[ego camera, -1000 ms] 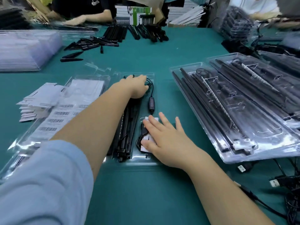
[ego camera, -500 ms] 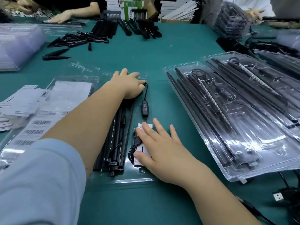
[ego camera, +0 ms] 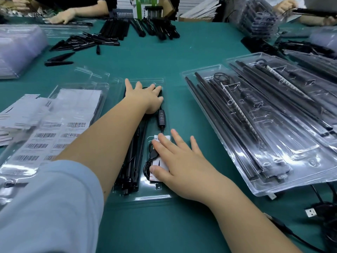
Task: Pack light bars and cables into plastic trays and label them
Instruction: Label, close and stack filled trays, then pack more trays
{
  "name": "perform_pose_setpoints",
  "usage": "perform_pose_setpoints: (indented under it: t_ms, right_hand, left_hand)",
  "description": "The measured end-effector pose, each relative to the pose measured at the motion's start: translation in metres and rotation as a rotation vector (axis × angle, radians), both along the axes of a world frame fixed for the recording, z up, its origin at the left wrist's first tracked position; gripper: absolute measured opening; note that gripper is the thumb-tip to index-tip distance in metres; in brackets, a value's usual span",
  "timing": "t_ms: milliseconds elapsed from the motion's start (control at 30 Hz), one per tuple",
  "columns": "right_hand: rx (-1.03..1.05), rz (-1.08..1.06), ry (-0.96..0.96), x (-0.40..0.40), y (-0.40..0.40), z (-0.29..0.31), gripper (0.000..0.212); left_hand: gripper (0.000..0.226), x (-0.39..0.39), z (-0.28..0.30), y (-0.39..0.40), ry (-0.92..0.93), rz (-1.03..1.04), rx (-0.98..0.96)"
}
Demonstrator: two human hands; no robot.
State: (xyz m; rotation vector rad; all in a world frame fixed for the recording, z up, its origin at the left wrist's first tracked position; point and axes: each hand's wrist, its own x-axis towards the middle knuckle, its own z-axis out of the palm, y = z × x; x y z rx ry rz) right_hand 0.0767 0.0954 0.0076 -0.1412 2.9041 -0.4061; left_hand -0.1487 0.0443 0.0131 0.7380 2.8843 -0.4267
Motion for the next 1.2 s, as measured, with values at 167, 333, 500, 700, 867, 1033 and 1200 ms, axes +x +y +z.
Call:
perform_pose_setpoints:
  t_ms: [167, 333, 500, 700, 867, 1033, 1200]
  right_hand:
    - [-0.002, -0.015, -0.019, -0.001, 0.0, 0.0, 0.081]
    - [0.027, -0.007, -0.013, -0.003, 0.001, -0.002, 0.085]
    - [0.039, -0.004, 0.014, -0.002, 0.0, -0.004, 0.087]
    - [0.031, 0.004, 0.017, -0.004, 0.001, -0.006, 0.09]
    - [0.02, -0.002, 0.008, -0.004, 0.001, -0.006, 0.067]
    - [0.022, -0.042, 0.073, -0.003, 0.001, -0.008, 0.049]
    - [0.062, -0.099, 0.217, -0.006, 0.0, -0.01, 0.043]
  left_hand:
    - [0.055, -0.001, 0.007, -0.003, -0.098, 0.01, 0.111]
    - [0.056, 0.012, 0.03, -0.014, -0.096, -0.002, 0.281]
    - [0.051, 0.046, 0.086, -0.042, 0.048, 0.039, 0.378]
    - [0.058, 0.066, 0.102, -0.16, 0.177, 0.371, 0.313]
    - [0.05, 0.078, 0.076, -0.242, -0.06, 0.595, 0.426]
    - [0.022, 0.089, 0.066, -0.262, -0.155, 0.59, 0.893]
    - [0.02, 0.127, 0.095, -0.219, -0.322, 0.444, 1.537]
